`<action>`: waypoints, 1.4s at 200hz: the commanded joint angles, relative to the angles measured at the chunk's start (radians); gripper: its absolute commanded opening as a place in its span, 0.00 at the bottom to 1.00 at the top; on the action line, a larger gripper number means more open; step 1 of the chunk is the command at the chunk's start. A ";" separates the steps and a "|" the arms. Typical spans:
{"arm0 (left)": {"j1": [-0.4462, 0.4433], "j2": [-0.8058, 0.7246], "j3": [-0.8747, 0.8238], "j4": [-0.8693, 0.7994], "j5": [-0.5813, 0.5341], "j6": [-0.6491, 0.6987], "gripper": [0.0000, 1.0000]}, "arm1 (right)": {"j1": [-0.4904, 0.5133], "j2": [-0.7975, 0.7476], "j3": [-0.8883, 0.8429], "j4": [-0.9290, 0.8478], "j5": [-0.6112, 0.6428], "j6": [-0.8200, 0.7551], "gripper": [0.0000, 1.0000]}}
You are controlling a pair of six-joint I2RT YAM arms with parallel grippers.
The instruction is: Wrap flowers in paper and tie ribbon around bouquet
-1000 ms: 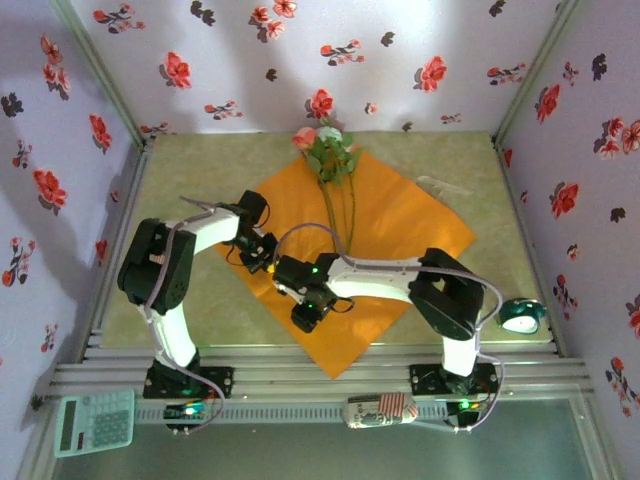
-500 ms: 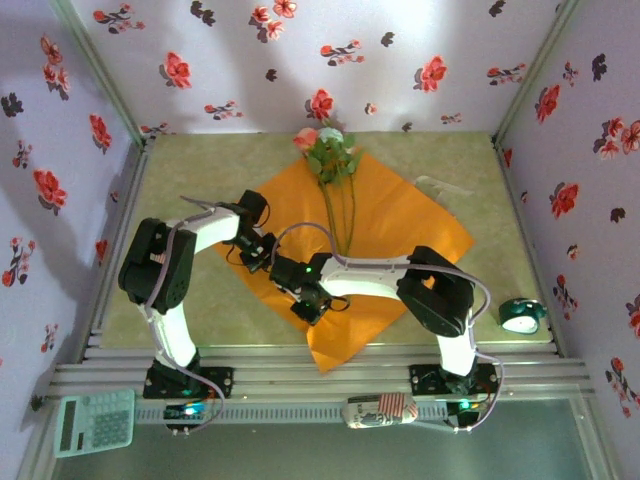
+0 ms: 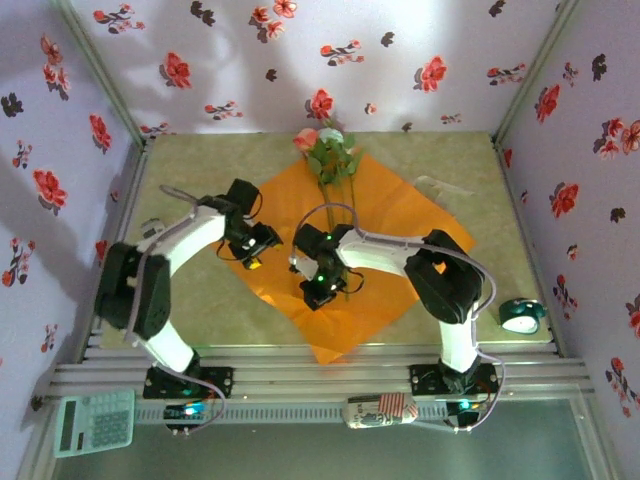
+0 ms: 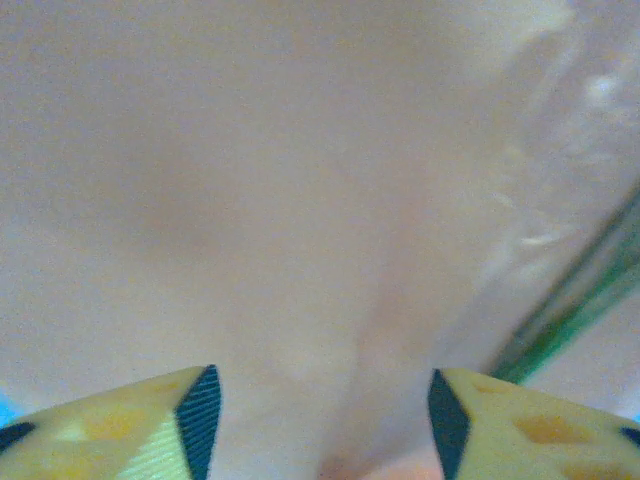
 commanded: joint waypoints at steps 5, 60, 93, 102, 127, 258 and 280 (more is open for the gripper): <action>-0.013 -0.123 -0.108 -0.037 0.024 -0.115 0.67 | -0.025 0.010 0.029 -0.044 -0.208 -0.021 0.05; -0.046 -0.229 -0.259 0.018 0.089 -0.213 0.71 | -0.072 0.066 0.055 -0.084 -0.315 -0.038 0.03; -0.069 -0.296 -0.272 -0.045 0.077 -0.242 0.72 | -0.103 0.090 0.066 -0.089 -0.365 -0.028 0.02; -0.069 -0.318 -0.271 -0.081 0.062 -0.239 0.72 | -0.114 0.093 0.068 -0.086 -0.380 -0.020 0.01; -0.069 -0.364 -0.282 -0.105 0.016 -0.240 0.78 | -0.149 0.108 0.063 -0.051 -0.452 0.019 0.00; -0.118 -0.359 -0.429 0.252 0.013 -0.112 0.74 | -0.226 0.163 0.063 -0.012 -0.637 0.100 0.00; -0.119 -0.376 -0.469 0.361 0.001 -0.139 0.67 | -0.225 0.161 0.057 -0.009 -0.642 0.102 0.00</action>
